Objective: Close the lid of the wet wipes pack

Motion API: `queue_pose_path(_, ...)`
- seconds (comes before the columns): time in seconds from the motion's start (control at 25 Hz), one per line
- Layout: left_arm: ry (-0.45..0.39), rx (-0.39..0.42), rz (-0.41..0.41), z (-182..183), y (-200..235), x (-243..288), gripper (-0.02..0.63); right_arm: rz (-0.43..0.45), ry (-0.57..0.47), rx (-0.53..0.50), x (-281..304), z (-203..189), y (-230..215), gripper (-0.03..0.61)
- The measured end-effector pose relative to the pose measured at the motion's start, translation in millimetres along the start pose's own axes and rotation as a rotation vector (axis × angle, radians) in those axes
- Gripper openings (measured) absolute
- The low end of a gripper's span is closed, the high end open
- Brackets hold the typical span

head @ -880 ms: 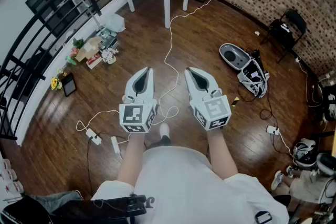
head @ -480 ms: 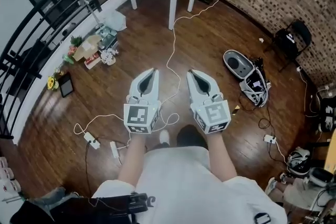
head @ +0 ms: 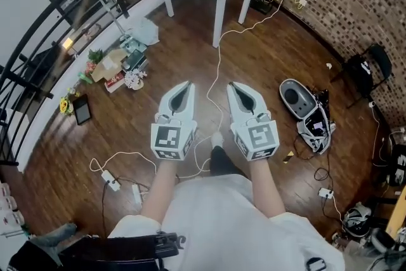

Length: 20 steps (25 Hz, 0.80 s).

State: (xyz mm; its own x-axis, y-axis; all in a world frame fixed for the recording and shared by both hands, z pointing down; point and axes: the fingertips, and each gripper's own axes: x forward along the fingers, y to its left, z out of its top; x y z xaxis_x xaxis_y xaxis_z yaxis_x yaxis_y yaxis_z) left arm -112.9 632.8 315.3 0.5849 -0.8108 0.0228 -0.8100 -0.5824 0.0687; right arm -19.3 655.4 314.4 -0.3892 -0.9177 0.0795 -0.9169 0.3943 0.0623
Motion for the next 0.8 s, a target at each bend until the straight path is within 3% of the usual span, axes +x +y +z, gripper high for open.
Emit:
queue_pose_path(0.2, -0.033, 0.02, 0.028, 27, 25, 98, 0.015, 0.033, -0.055, 0.004, 77, 29, -81, -0.011)
queue_pose_path(0.44, -0.025, 0.042, 0.124, 31, 59, 161, 0.015, 0.058, -0.075, 0.056, 141, 32, -151, -0.011)
queue_pose_path(0.68, 0.029, 0.007, 0.199, 9, 108, 188, 0.015, 0.122, 0.017, 0.094, 198, -5, -157, -0.011)
queue_pose_path(0.8, 0.027, 0.0, 0.19, 6, 134, 216, 0.015, 0.136, 0.021, 0.082, 233, -7, -158, -0.011)
